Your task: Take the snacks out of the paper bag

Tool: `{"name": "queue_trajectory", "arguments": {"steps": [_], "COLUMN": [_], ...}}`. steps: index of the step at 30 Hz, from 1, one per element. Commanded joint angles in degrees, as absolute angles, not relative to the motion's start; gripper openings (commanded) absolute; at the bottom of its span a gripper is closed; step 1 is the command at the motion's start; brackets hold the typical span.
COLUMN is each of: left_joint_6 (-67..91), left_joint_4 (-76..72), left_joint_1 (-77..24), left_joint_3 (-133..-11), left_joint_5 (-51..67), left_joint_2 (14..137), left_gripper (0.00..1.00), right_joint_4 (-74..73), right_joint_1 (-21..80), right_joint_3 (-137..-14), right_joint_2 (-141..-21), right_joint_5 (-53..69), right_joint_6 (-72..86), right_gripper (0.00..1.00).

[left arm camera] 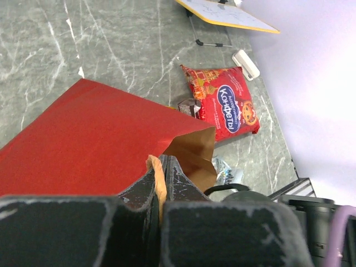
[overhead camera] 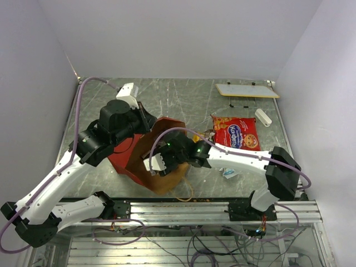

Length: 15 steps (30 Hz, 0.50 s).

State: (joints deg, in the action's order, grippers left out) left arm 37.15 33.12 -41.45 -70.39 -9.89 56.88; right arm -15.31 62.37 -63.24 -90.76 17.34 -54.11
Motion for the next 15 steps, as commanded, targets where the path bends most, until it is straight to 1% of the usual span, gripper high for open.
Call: {"name": "queue_trajectory", "arguments": {"steps": [1, 4, 9, 15], "left_joint_6": [32.5, 31.0, 28.2, 26.1], "left_joint_4": [30.2, 30.1, 29.0, 28.7], "left_joint_1": [-41.5, -41.5, -41.6, -41.6], "left_joint_3": [-73.5, -73.2, -72.0, -71.5], "left_joint_5": [-5.7, -4.8, -3.5, -2.1], "left_joint_2": [58.3, 58.3, 57.2, 56.6], "left_gripper": [0.07, 0.07, 0.07, 0.07], "right_joint_4": [-12.3, -14.0, -11.3, -9.6], "right_joint_1": [62.1, 61.6, 60.7, 60.8], "right_joint_3": [-64.5, -66.3, -66.2, -67.9], "right_joint_2": [-93.3, -96.2, -98.1, -103.3], "right_joint_5": [16.7, 16.5, 19.0, 18.5], "right_joint_6": [-57.2, -58.9, -59.7, -61.8], "right_gripper": [0.51, 0.51, 0.51, 0.52]}}
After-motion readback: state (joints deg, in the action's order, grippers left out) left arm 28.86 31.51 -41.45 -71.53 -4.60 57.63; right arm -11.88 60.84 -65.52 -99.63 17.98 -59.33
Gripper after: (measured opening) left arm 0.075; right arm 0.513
